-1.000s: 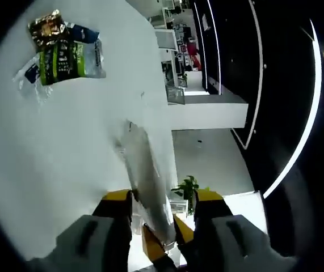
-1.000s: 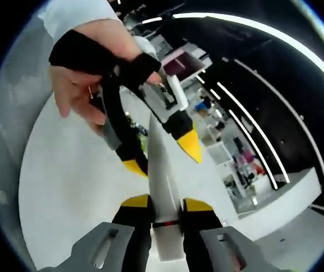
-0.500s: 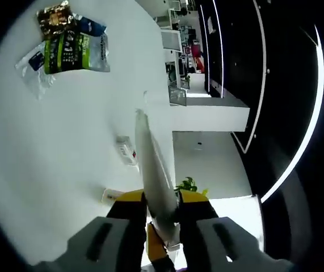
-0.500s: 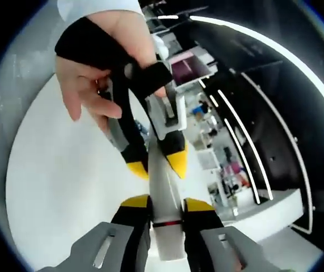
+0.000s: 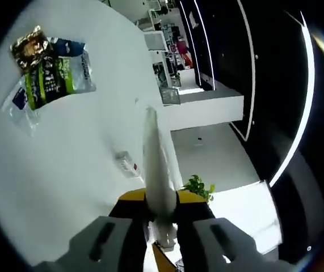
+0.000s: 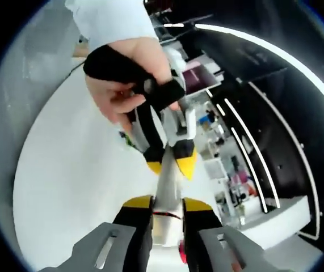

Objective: Arrange the skincare products in the storage area until every visible bottle or jar stands upright without overlapping.

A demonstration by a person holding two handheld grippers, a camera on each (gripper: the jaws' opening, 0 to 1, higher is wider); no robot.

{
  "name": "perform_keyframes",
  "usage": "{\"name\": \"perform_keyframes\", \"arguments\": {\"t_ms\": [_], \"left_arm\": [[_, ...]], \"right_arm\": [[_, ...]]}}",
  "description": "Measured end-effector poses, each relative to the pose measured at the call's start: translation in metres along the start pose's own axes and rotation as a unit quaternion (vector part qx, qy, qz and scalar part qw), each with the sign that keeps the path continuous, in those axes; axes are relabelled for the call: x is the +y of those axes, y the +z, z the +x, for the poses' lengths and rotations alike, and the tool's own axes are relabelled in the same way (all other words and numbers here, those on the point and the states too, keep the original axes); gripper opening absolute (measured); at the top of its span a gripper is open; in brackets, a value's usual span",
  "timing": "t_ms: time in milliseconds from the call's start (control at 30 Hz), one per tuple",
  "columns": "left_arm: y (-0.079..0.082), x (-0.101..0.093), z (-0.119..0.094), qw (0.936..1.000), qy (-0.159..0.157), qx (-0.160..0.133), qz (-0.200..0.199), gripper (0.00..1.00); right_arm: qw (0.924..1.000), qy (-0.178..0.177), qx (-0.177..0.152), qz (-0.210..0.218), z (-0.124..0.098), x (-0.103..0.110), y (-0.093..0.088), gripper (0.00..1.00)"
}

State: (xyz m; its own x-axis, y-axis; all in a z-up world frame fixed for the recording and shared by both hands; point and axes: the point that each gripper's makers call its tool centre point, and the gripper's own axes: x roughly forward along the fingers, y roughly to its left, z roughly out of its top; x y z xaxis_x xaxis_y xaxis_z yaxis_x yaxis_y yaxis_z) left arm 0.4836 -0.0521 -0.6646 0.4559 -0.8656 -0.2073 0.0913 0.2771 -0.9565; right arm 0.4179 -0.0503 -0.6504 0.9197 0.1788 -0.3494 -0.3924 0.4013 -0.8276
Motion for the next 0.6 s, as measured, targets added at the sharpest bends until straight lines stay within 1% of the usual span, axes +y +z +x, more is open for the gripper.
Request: {"name": "perform_keyframes", "arguments": {"t_ms": [33, 67, 100, 167, 200, 233, 300, 333, 367, 433, 500, 567, 600], "left_arm": [[0.004, 0.002, 0.000, 0.9999, 0.003, -0.003, 0.010, 0.11], [0.006, 0.003, -0.001, 0.9998, 0.006, -0.003, 0.017, 0.11], [0.008, 0.005, -0.002, 0.9995, 0.007, 0.000, 0.030, 0.11], [0.011, 0.006, -0.003, 0.9990, 0.009, 0.003, 0.044, 0.11], [0.011, 0.006, -0.004, 0.9982, 0.005, 0.010, 0.058, 0.11], [0.010, 0.006, -0.005, 0.9966, 0.002, 0.017, 0.081, 0.11], [0.010, 0.006, -0.007, 0.9926, 0.005, 0.024, 0.119, 0.11], [0.009, 0.004, -0.007, 0.9884, 0.003, 0.032, 0.148, 0.11], [0.007, 0.003, -0.007, 0.9854, 0.004, 0.037, 0.166, 0.10], [0.005, 0.000, -0.007, 0.9797, -0.004, 0.047, 0.195, 0.10], [0.000, -0.004, -0.006, 0.9698, -0.015, 0.065, 0.234, 0.10], [-0.005, -0.009, -0.005, 0.9544, -0.026, 0.080, 0.287, 0.10], [-0.009, -0.010, -0.005, 0.9433, -0.026, 0.095, 0.317, 0.10]], "right_arm": [[1.0000, 0.001, -0.007, 0.003, -0.002, 0.000, 0.003, 0.03], [0.9999, 0.004, -0.011, 0.007, -0.003, 0.001, 0.004, 0.02], [0.9997, 0.005, -0.018, 0.015, -0.004, 0.001, 0.007, 0.03], [0.9994, 0.009, -0.017, 0.028, -0.005, 0.001, 0.006, 0.05], [0.9992, 0.011, -0.015, 0.036, -0.005, 0.001, 0.005, 0.04], [0.9983, 0.013, -0.013, 0.056, -0.005, 0.002, 0.002, 0.03], [0.9970, 0.017, -0.012, 0.074, -0.004, 0.002, 0.000, 0.03], [0.9964, 0.018, -0.008, 0.082, -0.005, 0.001, -0.003, 0.03], [0.9956, 0.015, -0.008, 0.092, -0.005, -0.001, -0.004, 0.03], [0.9941, 0.020, -0.010, 0.107, -0.006, -0.002, -0.005, 0.03], [0.9933, 0.019, 0.002, 0.114, -0.009, -0.006, -0.011, 0.03], [0.9879, 0.024, 0.000, 0.153, -0.012, -0.008, -0.012, 0.03], [0.9824, 0.028, -0.003, 0.185, -0.014, -0.011, -0.012, 0.03]]}}
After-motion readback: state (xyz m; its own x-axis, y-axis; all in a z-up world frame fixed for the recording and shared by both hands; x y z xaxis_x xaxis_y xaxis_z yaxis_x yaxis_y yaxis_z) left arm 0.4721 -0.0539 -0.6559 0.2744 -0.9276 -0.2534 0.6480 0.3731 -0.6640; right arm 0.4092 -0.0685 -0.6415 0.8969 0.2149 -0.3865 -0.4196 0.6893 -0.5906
